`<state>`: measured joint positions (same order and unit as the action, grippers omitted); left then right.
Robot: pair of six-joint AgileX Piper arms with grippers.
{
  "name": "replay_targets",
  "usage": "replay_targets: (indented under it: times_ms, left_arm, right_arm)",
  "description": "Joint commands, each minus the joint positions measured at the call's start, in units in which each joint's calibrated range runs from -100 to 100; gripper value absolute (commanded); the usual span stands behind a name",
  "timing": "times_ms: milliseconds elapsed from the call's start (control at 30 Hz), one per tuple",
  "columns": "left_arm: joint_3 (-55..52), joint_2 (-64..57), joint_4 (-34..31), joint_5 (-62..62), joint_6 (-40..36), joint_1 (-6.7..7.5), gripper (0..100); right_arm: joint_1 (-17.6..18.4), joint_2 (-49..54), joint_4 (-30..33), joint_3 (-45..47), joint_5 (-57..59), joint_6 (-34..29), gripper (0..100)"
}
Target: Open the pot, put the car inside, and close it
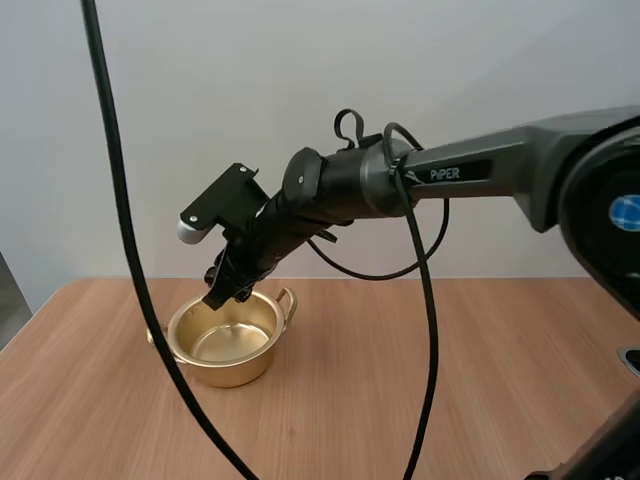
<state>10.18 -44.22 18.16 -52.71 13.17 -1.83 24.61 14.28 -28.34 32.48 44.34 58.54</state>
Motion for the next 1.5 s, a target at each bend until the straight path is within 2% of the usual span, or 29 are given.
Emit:
replay_targets:
  times_ms: [0,167,467,1300,1333,1367,1400,1433,1467]
  left_arm:
    - [0.0,-1.5,0.5,0.3,0.0,0.01,0]
    - [0.0,-1.8,0.5,0.3,0.0,0.01,0]
    - [0.0,-1.8,1.0,0.3,0.0,0.01,0]
    - [0.0,-1.8,1.0,-1.2,-0.3,0.01,0]
    - [0.0,-1.8,1.0,-1.4,-0.3,0.01,0]
    - [0.0,-1.8,1.0,-1.6,-0.3,0.01,0]
    - [0.0,-1.8,1.0,-2.0,-0.3,0.01,0]
    - [0.0,-1.8,1.0,-2.4,-0.3,0.01,0]
    - [0.0,-1.8,1.0,-2.6,-0.3,0.01,0]
  right_arm:
    - [0.2,-8.1,2.4,-0.7,-4.9,0.4,0]
    - [0.2,-15.8,2.6,-4.0,-4.4,0.4,0]
    - [1.2,-21.5,2.7,-5.0,-3.1,1.1,0]
    - [2.1,-24.6,5.1,-5.0,-6.1,3.0,0]
    - [2.1,-24.6,5.1,-5.0,-6.1,3.0,15]
    - [2.1,-24.6,5.1,-5.0,-6.1,3.0,23]
    - [2.1,-24.6,5.1,-5.0,-6.5,3.0,42]
    - [2.1,-24.6,5.1,-5.0,-6.9,3.0,53]
    - [2.1,-24.6,5.1,-5.0,-6.9,3.0,59]
